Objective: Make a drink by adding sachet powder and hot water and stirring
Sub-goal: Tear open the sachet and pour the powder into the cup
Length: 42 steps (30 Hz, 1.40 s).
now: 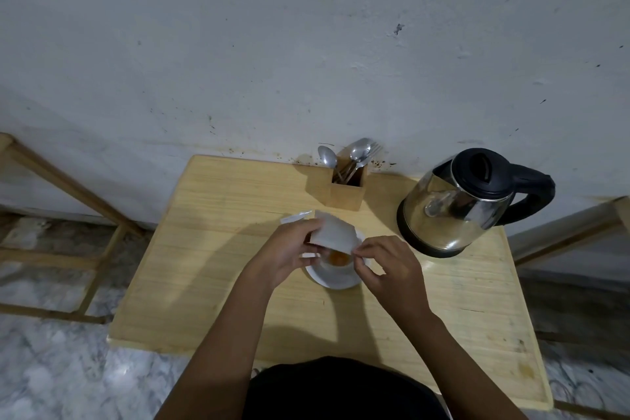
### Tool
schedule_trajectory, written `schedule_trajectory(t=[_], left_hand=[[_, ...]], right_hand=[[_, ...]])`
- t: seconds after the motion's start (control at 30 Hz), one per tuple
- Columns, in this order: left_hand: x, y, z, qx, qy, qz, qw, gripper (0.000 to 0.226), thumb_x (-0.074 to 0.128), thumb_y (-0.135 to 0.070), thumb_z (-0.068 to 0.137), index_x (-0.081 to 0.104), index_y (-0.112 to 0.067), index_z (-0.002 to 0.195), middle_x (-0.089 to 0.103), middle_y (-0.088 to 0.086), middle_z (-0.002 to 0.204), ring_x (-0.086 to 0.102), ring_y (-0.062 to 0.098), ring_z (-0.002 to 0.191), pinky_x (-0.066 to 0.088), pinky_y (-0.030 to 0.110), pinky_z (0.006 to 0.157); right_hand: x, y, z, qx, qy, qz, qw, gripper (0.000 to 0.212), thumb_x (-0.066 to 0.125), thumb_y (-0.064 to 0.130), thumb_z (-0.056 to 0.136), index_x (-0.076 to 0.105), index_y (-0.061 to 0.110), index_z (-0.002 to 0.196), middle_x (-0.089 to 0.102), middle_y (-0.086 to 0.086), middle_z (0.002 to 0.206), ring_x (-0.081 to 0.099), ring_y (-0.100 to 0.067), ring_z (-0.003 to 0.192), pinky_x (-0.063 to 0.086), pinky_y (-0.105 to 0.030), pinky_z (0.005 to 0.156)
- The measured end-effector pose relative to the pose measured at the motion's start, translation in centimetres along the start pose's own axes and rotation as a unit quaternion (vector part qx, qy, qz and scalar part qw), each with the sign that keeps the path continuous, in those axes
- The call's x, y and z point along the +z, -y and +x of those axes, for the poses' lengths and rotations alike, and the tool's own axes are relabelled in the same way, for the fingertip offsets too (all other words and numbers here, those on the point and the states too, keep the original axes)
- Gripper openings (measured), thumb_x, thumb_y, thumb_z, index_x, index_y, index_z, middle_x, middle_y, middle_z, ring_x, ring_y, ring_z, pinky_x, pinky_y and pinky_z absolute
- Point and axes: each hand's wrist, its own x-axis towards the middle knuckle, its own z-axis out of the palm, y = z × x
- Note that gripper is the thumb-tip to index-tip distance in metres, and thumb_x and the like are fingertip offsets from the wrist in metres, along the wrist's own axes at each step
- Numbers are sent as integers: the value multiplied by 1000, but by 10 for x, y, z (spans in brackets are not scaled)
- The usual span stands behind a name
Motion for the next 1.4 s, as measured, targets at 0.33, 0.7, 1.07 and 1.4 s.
schedule_trajectory(t=[0.33, 0.7, 1.07, 1.4], left_hand=[[-4, 9, 5, 83, -30, 115, 990, 18, 68, -26, 86, 73, -11, 94, 71, 3, 84, 62, 17, 77, 53, 39, 81], [-42, 15, 9, 101, -115, 113, 982, 14, 69, -25, 84, 74, -15, 92, 70, 0, 82, 59, 14, 73, 51, 32, 71], [-93, 55, 52, 71, -264, 165, 948, 22, 68, -18, 84, 69, -2, 98, 62, 8, 83, 58, 25, 80, 42, 28, 64], [-69, 98, 56, 177, -228, 604, 743, 44, 56, -40, 87, 52, -25, 128, 43, 10, 136, 45, 31, 122, 44, 43, 94]], right_hand=[[2, 4, 21, 454, 116, 369, 803, 43, 68, 24, 90, 52, 24, 130, 69, -3, 106, 67, -14, 90, 53, -27, 77], [28, 6, 42, 427, 140, 223, 865, 10, 66, 29, 91, 70, 22, 96, 71, 7, 97, 65, -10, 93, 52, -25, 81], [36, -5, 35, 361, 328, 55, 871, 93, 70, 63, 74, 26, 30, 149, 31, 4, 151, 37, -16, 134, 43, -36, 93], [47, -3, 28, 332, 351, 11, 876, 106, 71, 64, 63, 23, 27, 150, 31, 3, 145, 42, -19, 130, 49, -39, 93]])
